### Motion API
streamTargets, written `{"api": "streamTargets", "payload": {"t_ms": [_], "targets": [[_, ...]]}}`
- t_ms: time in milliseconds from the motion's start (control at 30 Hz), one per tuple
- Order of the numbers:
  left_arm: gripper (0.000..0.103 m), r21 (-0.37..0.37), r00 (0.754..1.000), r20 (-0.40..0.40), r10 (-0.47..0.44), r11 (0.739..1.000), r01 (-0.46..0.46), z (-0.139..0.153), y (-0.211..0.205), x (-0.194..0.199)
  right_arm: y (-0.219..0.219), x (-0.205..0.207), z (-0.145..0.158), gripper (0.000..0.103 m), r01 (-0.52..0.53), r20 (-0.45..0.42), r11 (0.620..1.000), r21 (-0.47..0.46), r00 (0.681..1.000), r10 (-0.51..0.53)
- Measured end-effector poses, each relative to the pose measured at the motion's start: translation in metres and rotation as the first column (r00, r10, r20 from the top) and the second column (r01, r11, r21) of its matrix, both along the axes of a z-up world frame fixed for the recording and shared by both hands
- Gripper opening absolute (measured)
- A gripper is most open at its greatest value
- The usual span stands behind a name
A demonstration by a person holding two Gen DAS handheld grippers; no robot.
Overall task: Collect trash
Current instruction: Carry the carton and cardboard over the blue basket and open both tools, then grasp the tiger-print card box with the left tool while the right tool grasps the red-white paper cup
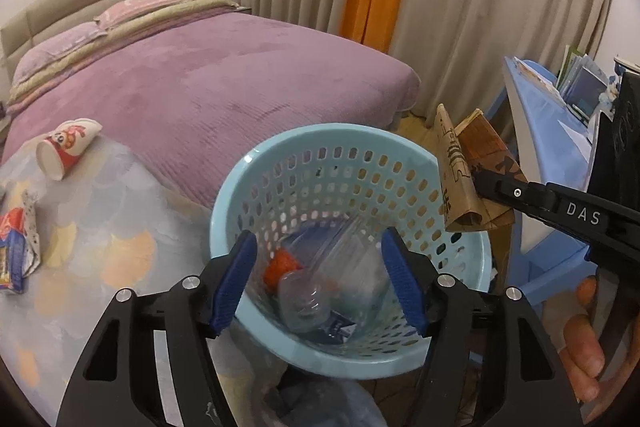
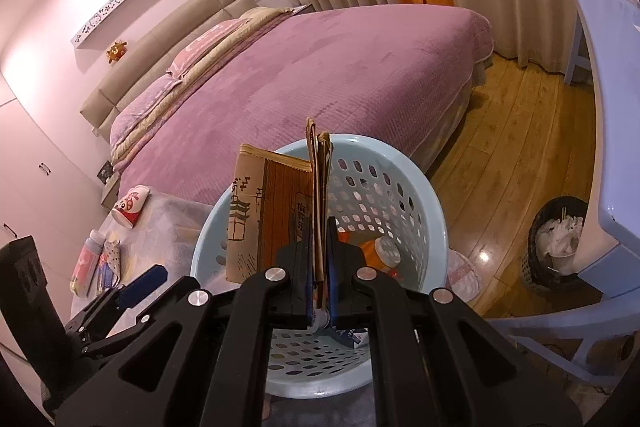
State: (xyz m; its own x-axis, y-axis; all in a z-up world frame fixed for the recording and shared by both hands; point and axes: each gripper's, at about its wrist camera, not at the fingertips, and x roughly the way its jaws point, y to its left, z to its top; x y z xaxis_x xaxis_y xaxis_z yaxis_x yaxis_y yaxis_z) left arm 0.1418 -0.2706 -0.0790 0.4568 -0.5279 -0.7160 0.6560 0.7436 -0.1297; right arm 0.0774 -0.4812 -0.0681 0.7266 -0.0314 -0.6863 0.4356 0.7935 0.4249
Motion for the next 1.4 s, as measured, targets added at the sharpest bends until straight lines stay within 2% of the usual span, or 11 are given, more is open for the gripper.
{"api": "streamTargets", "payload": {"t_ms": [100,167,233,333,600,1000,1167,1400], "targets": [[0.063,-0.004,1.0,0.006,0.007,1.0,-0.007,0.002,0.005,-0.002,0.001,0.003,-0.001,0.004,-0.003,-0.005,1.0,-0.002,1.0,0.002],[0.064,-0.01,1.0,0.011,0.012,1.0,-0.012,0.005,0.01,-0.003,0.003,0.006,-0.003,0.008,-0.002,-0.013,1.0,-0.005,1.0,0.002],[0.065,-0.018,1.0,0.014,0.021,1.0,-0.02,0.007,0.015,-0.004,0.003,0.008,-0.006,0.023,0.001,-0.023,1.0,0.014,1.0,-0.001],[0.066,-0.034,0.999,0.017,0.033,0.999,-0.032,0.012,0.025,-0.005,0.002,0.007,-0.008,0.037,0.008,-0.025,0.999,0.031,1.0,-0.007],[0.066,-0.094,0.997,0.019,0.072,0.993,-0.07,0.025,0.057,-0.004,0.022,0.01,0.003,0.038,-0.044,0.001,0.999,0.007,0.999,0.044],[0.066,-0.152,0.982,0.047,0.182,0.973,-0.173,0.044,0.132,0.007,0.094,0.033,0.033,0.038,-0.222,0.058,0.972,-0.081,0.972,0.227],[0.068,-0.15,0.959,0.055,0.278,0.952,-0.268,0.05,0.179,0.024,0.134,0.055,0.044,0.038,-0.307,0.065,0.945,-0.117,0.947,0.316],[0.07,-0.118,0.901,0.034,0.433,0.897,-0.426,0.042,0.249,0.06,0.186,0.093,0.049,0.038,-0.387,0.056,0.906,-0.171,0.914,0.401]]}}
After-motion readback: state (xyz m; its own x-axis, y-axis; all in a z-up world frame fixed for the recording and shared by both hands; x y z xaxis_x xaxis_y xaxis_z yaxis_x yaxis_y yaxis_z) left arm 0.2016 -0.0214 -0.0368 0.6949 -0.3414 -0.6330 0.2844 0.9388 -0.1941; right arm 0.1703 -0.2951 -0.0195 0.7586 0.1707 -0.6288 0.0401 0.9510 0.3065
